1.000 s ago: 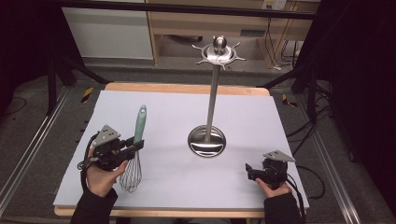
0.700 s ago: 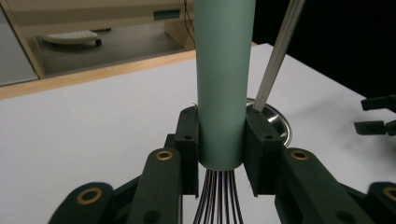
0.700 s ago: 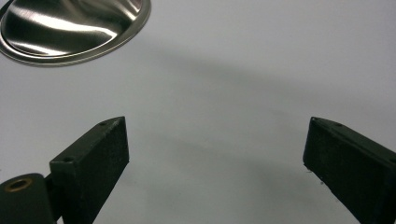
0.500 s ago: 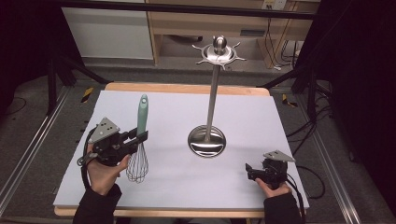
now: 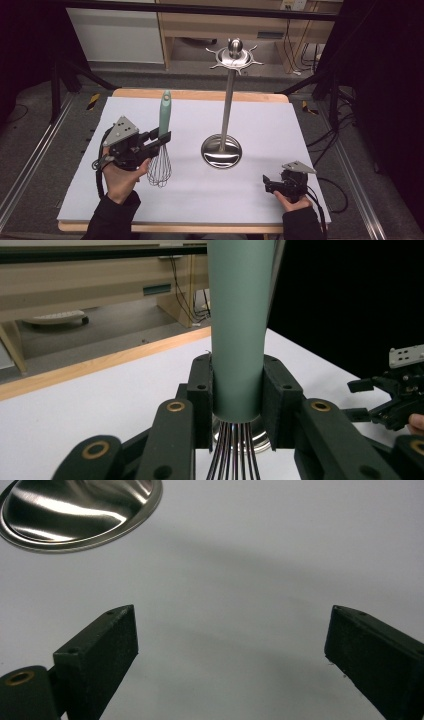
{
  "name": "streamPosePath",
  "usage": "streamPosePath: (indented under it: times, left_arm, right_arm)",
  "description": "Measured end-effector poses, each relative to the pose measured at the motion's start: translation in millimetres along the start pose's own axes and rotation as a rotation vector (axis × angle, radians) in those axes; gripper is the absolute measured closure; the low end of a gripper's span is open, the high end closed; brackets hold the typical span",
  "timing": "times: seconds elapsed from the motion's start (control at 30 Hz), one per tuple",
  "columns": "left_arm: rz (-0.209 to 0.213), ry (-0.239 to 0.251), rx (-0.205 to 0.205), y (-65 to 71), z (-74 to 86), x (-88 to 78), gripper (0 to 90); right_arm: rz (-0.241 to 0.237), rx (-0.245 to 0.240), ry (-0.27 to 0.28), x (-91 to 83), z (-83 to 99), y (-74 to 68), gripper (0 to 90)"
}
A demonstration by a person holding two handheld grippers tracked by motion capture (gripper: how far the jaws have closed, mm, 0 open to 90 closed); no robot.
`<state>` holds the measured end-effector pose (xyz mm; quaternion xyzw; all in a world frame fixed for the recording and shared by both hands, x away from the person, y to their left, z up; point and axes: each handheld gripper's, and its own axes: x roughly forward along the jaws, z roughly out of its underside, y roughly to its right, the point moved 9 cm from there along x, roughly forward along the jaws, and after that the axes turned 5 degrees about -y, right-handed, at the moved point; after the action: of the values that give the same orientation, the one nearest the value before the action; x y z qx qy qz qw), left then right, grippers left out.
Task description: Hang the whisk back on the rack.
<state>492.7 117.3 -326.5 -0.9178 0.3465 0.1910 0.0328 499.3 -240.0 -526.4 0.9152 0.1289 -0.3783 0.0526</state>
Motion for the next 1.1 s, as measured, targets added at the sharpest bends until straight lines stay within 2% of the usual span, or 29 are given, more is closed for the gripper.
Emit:
streamPosePath:
  times: [0.23,0.57,1.1]
  left_arm:
    - [0.017,0.007,0.012,9.1,-7.9,7.9,68.8]
    - [0.047,0.016,0.036,27.3,-22.0,20.6,68.8]
    - [0.081,0.019,0.098,57.3,-45.9,40.1,68.8]
  right_arm:
    - [0.002,-0.014,0.003,0.3,-0.5,1.4,7.3]
    - [-0.001,-0.01,0.004,0.1,-0.7,1.3,7.3]
    - [-0.002,-0.007,0.004,-0.1,-1.3,0.9,7.2]
